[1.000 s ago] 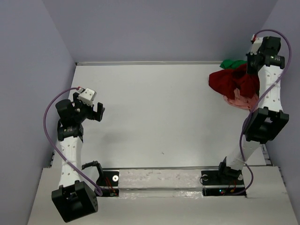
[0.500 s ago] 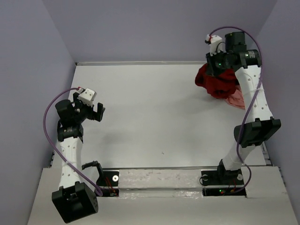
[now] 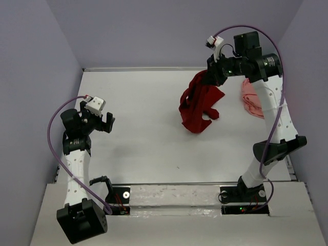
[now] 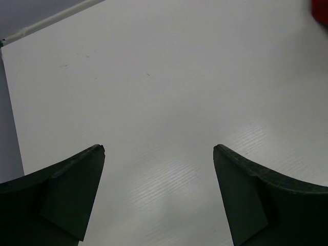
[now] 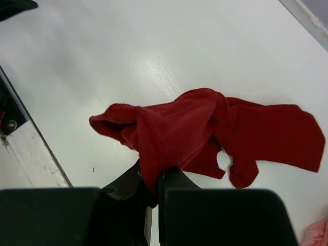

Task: Fold and stack the t-shirts
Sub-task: Move the tshirt to the center of the board

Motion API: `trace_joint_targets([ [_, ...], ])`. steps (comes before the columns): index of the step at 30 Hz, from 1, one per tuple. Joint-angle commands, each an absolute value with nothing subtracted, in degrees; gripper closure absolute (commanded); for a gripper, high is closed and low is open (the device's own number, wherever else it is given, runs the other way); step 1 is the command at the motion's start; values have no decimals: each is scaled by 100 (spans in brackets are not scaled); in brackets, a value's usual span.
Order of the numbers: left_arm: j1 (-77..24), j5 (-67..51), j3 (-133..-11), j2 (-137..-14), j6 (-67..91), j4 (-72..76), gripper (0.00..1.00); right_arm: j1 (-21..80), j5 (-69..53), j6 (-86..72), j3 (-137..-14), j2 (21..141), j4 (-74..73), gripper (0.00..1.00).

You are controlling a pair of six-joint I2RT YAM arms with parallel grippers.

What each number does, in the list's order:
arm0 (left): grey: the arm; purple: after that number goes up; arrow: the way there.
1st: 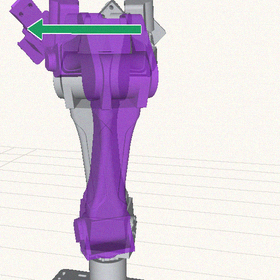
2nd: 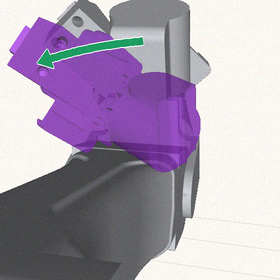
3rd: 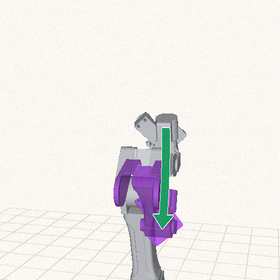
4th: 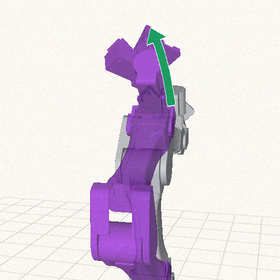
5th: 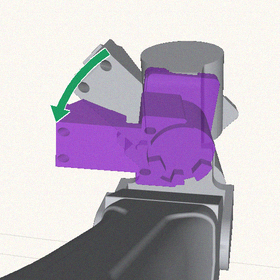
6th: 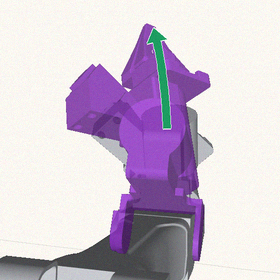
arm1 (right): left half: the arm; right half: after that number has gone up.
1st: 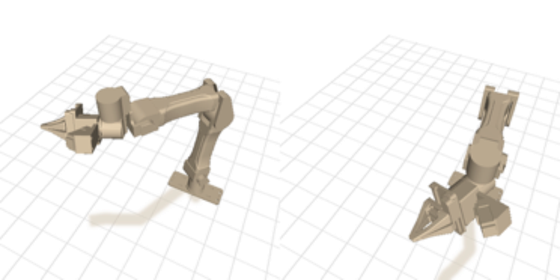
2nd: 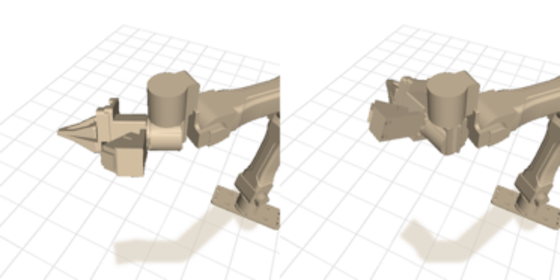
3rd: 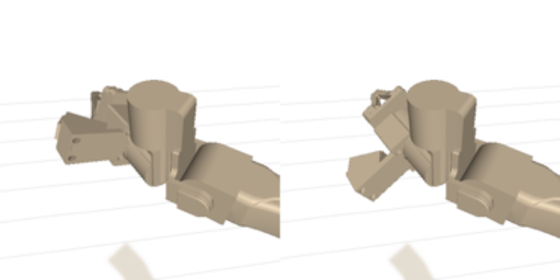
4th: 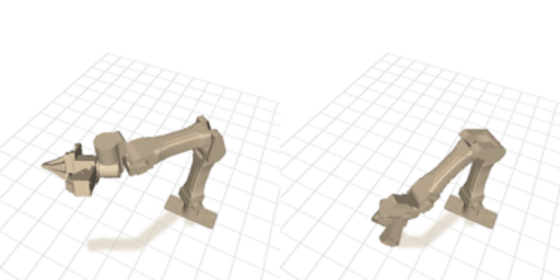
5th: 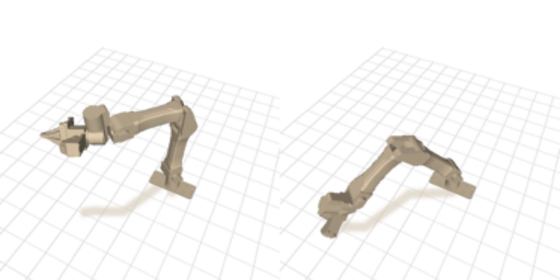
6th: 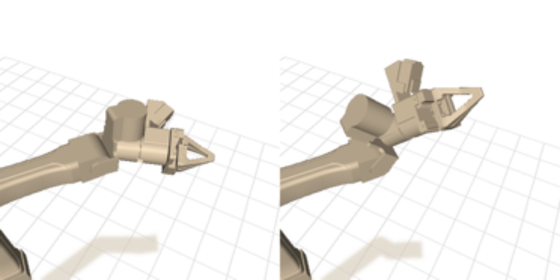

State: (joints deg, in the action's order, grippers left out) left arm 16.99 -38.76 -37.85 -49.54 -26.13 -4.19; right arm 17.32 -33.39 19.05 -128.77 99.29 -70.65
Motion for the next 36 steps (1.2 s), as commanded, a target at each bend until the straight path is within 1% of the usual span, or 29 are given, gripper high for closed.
trace_joint_targets([
  [1, 1723, -4007, -3718, -4957, -2663, -264, 1, 1723, -4226, 2118, -13429, 9519, -7233, 100],
  [4, 1714, -4060, -3753, -5062, -2637, -246, 1, 1723, -4499, 2311, -13631, 9475, -7452, 100],
  [7, 1714, -4078, -3753, -5142, -2628, -229, 1, 1723, -4440, 2505, -13466, 9562, -7541, 100],
  [8, 1723, -4087, -3744, -5159, -2637, -229, 1, 1723, -4299, 2444, -13308, 9597, -7445, 93],
  [9, 1714, -4078, -3753, -5150, -2628, -229, 1, 1723, -4202, 2478, -13072, 9580, -7357, 78],
  [10, 1714, -4078, -3744, -5116, -2645, -237, 1, 1723, -3836, 2383, -12556, 9580, -7104, 36],
  [11, 1723, -4069, -3744, -5115, -2646, -246, 1, 1723, -3554, 2295, -12229, 9545, -6867, 19],
  [12, 1714, -4069, -3718, -5054, -2663, -281, 1, 1723, -3029, 2294, -11599, 9449, -6490, 1],
  [16, 1714, -4131, -3630, -4861, -2751, -290, 1, 1723, -2007, 2206, -10532, 9098, -5715, 0],
  [19, 1714, -4192, -3621, -4834, -2760, -290, 1, 1723, -1768, 2189, -10301, 8852, -5573, 0],
  [21, 1714, -4219, -3639, -4886, -2768, -290, 1, 1723, -1810, 2180, -10178, 8746, -5633, 6],
  [23, 1714, -4263, -3639, -4948, -2795, -299, 1, 1723, -2169, 2267, -10090, 8640, -5905, 9],
  [24, 1714, -4280, -3630, -4974, -2812, -316, 1, 1723, -2362, 2311, -10090, 8631, -6045, 14],
  [25, 1723, -4332, -3630, -4992, -2830, -343, 1, 1775, -2782, 2338, -10090, 8622, -6343, 16],
  [27, 1723, -4385, -3647, -5062, -2874, -386, 1, 1828, -3206, 2495, -10003, 8613, -6634, 19],
  [28, 1714, -4429, -3665, -5089, -2891, -422, 1, 1880, -3443, 2540, -9950, 8622, -6827, 22],
  [29, 1714, -4456, -3674, -5124, -2909, -439, 1, 2020, -3489, 2523, -9862, 8631, -6873, 24],
  [30, 1723, -4482, -3683, -5133, -2909, -466, 1, 2126, -3507, 2522, -9661, 8640, -6908, 30],
  [33, 1714, -4570, -3700, -5159, -2927, -527, 1, 2486, -3323, 2496, -9204, 8631, -6777, 36],
  [34, 1714, -4579, -3709, -5159, -2935, -536, 1, 2548, -3192, 2513, -8924, 8657, -6663, 36],
  [36, 1714, -4579, -3692, -5159, -2953, -554, 1, 2663, -3120, 2514, -8772, 8780, -6601, 36],
])
